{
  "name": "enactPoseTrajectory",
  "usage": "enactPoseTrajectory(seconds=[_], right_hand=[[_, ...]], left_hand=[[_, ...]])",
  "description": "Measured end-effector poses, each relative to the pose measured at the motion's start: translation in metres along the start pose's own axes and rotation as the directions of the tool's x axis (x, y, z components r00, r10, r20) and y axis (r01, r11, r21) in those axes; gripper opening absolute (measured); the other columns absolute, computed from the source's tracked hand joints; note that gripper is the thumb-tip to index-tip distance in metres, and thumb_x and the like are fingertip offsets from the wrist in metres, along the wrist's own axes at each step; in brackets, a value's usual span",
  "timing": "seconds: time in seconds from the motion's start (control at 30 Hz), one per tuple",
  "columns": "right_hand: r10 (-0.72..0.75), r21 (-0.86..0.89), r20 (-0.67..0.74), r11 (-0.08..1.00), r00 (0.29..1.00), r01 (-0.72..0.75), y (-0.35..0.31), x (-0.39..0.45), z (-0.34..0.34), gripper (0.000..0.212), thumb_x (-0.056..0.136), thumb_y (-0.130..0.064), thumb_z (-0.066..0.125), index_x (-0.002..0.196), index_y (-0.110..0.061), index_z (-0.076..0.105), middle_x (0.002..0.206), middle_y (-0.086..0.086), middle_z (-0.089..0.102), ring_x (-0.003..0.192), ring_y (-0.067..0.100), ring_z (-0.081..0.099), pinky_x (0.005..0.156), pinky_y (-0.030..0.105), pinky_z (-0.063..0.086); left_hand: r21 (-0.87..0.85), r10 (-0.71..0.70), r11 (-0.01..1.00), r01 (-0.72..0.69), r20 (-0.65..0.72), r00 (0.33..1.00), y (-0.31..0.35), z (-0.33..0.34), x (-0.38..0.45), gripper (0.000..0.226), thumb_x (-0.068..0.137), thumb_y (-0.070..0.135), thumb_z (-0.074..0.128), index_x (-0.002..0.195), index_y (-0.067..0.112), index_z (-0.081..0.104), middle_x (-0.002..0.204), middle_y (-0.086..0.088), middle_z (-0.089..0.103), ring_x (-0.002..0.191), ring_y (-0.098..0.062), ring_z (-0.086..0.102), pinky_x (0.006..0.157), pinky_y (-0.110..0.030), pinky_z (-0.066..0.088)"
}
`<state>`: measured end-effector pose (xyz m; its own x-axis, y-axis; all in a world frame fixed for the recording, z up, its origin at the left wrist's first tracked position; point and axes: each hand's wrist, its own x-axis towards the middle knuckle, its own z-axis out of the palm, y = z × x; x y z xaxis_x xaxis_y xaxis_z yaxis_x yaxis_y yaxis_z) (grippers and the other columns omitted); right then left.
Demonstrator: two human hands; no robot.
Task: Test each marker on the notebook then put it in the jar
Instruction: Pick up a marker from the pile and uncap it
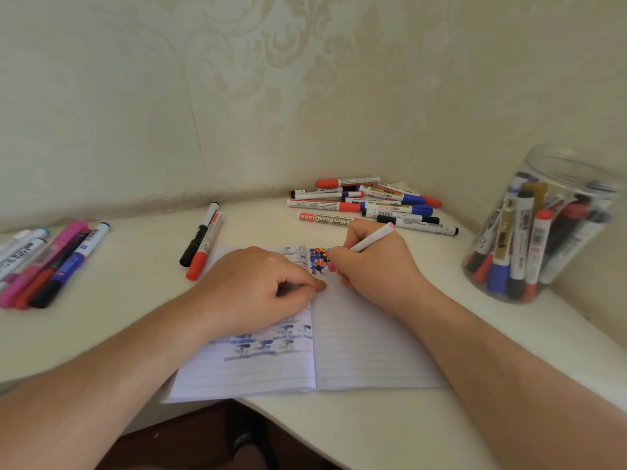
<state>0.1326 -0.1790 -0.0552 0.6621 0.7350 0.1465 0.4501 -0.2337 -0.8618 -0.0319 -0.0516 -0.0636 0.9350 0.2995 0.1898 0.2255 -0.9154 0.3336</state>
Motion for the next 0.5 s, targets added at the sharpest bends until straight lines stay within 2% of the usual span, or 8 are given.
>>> enactPoseTrajectory(seconds=[0.07,0.17,0.3,0.4,0.5], right_hand=[[0.007,0.050,0.010,0.999,1.000,-0.008,0.0014,0.0000,-0.0010,0.025,0.081,-0.009,0.072,0.068,-0.009,0.051,0.062,0.020,0.066,0.051,0.018,0.065,0.054,0.035,0.046],[0.000,0.008,0.033,1.000,0.999,0.000,0.0010,-0.0006,-0.0011,0.024,0.084,-0.011,0.073,0.069,-0.010,0.054,0.060,0.014,0.069,0.054,0.023,0.068,0.054,0.036,0.048],[-0.005,0.019,0.049,1.000,0.999,0.004,-0.0013,-0.0013,-0.0012,0.028,0.083,-0.008,0.074,0.067,-0.011,0.052,0.061,0.017,0.067,0.047,0.016,0.062,0.049,0.031,0.044],[0.000,0.061,0.018,0.998,1.000,-0.001,-0.0002,-0.0009,-0.0022,0.027,0.082,-0.008,0.073,0.065,-0.012,0.052,0.061,0.019,0.068,0.056,0.027,0.070,0.055,0.043,0.052],[0.002,0.049,-0.001,0.999,1.000,-0.002,0.0015,-0.0011,-0.0024,0.024,0.083,-0.010,0.072,0.070,-0.006,0.052,0.062,0.020,0.068,0.063,0.026,0.075,0.063,0.052,0.059]], left_hand=[[0.001,-0.005,1.000,0.005,0.009,1.000,0.0003,-0.0005,-0.0001,0.047,0.086,0.068,0.033,0.120,0.061,0.065,0.087,0.026,0.072,0.085,0.000,0.064,0.076,-0.032,0.054],[0.007,-0.014,1.000,0.014,0.010,1.000,0.0013,-0.0009,0.0003,0.047,0.087,0.067,0.033,0.121,0.062,0.065,0.087,0.025,0.072,0.085,0.000,0.064,0.077,-0.033,0.054],[0.019,-0.019,1.000,0.018,0.009,1.000,0.0031,-0.0022,-0.0005,0.047,0.086,0.067,0.034,0.120,0.061,0.065,0.092,0.026,0.073,0.089,0.000,0.065,0.079,-0.032,0.054],[0.013,-0.024,1.000,0.024,0.014,1.000,0.0036,-0.0031,-0.0017,0.047,0.086,0.067,0.034,0.120,0.061,0.066,0.091,0.026,0.073,0.088,0.001,0.065,0.079,-0.032,0.054],[0.011,-0.028,1.000,0.027,0.013,1.000,0.0035,-0.0028,-0.0021,0.045,0.087,0.067,0.035,0.120,0.062,0.065,0.087,0.024,0.072,0.086,0.000,0.064,0.077,-0.032,0.054]])
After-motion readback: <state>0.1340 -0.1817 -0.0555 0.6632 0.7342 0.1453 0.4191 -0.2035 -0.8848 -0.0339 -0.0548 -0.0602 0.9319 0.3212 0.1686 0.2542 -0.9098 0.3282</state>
